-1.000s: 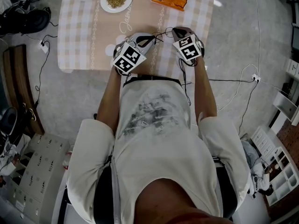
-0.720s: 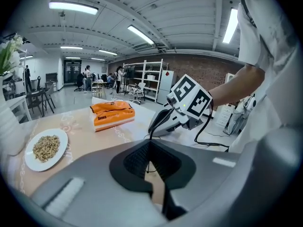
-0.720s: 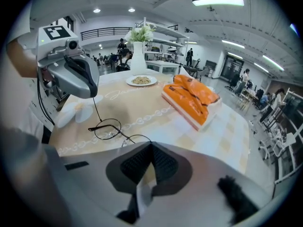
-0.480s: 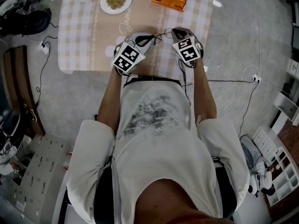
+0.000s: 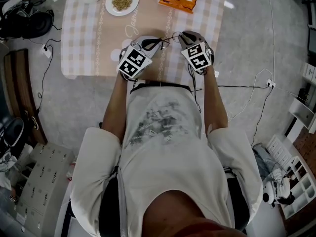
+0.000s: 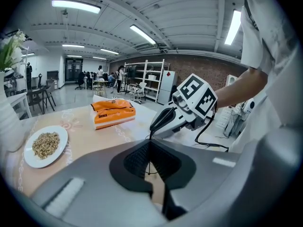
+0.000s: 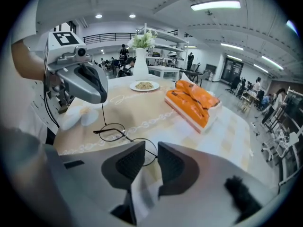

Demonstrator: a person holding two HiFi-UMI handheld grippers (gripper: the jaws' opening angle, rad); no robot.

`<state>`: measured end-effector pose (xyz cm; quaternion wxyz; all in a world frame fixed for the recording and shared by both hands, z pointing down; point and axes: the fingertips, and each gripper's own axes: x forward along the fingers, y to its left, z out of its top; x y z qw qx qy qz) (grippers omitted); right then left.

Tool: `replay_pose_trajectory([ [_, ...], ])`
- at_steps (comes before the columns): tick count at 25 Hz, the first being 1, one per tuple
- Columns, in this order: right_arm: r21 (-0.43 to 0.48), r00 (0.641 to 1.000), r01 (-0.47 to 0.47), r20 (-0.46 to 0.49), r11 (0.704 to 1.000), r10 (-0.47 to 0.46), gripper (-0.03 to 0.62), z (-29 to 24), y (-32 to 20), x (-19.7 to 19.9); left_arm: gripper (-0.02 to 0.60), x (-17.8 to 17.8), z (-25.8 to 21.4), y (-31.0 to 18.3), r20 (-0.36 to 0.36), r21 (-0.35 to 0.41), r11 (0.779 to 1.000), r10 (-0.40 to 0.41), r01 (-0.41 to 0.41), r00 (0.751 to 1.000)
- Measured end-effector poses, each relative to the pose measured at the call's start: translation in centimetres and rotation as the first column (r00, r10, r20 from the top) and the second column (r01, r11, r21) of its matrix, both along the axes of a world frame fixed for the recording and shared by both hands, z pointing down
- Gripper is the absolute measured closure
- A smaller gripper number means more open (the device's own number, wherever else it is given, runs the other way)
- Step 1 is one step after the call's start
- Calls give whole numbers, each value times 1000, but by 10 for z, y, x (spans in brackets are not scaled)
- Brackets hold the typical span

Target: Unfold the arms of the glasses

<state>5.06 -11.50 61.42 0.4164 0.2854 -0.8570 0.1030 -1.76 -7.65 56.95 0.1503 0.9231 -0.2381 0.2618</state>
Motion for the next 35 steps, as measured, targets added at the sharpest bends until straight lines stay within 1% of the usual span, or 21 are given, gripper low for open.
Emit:
replay_pose_trajectory([
  [1,1,1000,4,2,1000,-4,502,-1,1,-1,574,0,0,0,1,1,1000,2,-2,1000],
  [16,46,997,78,12,996,-78,482,-19,22,-24,574,3,-6,0,-9,7,1000,12,-12,1000],
  [23,61,991,130,8,990,-131,471,-23,34,-37,574,3,-7,-1,-15,12,1000,12,-11,1000],
  [30,58,978,204,18,977,-206,461,-24,51,-52,574,5,-9,-2,-18,16,1000,17,-16,1000],
  [35,44,970,239,32,970,-240,456,-22,59,-62,574,6,-9,-2,-20,17,1000,17,-16,1000],
])
